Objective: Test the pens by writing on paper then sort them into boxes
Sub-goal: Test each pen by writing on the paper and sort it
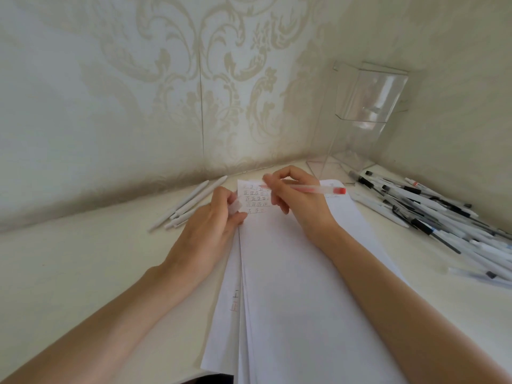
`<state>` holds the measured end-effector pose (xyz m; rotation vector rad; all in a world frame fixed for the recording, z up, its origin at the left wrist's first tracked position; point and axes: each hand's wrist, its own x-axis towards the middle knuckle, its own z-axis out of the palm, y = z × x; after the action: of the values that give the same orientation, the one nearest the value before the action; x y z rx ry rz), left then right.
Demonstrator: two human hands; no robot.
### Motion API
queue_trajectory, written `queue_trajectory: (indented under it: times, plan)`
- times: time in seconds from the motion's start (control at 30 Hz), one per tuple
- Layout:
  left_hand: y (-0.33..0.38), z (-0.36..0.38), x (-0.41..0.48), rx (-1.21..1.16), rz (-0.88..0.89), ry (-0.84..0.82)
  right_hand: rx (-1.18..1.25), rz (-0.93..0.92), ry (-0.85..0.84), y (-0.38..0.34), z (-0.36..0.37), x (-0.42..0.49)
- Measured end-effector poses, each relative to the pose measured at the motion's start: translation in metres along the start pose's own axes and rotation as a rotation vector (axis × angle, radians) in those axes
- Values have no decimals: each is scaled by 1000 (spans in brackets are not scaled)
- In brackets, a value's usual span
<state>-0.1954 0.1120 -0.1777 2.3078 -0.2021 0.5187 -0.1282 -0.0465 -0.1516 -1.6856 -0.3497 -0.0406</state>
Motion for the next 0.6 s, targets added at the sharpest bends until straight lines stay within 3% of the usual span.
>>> queue_trajectory:
  times: [0.1, 0.27, 0.5, 0.6]
  plan:
    - [-2, 0, 2, 44, 18, 75, 201, -4, -42, -8, 3, -5]
    - [-1, -2, 2, 76, 73, 83, 141, -10, -139, -10, 13, -14]
    - [-2, -3, 2, 109, 141, 75, 184, -59, 20, -17, 10, -14]
    - [-2, -2, 2, 110, 154, 53, 160, -53, -30, -15, 12, -15]
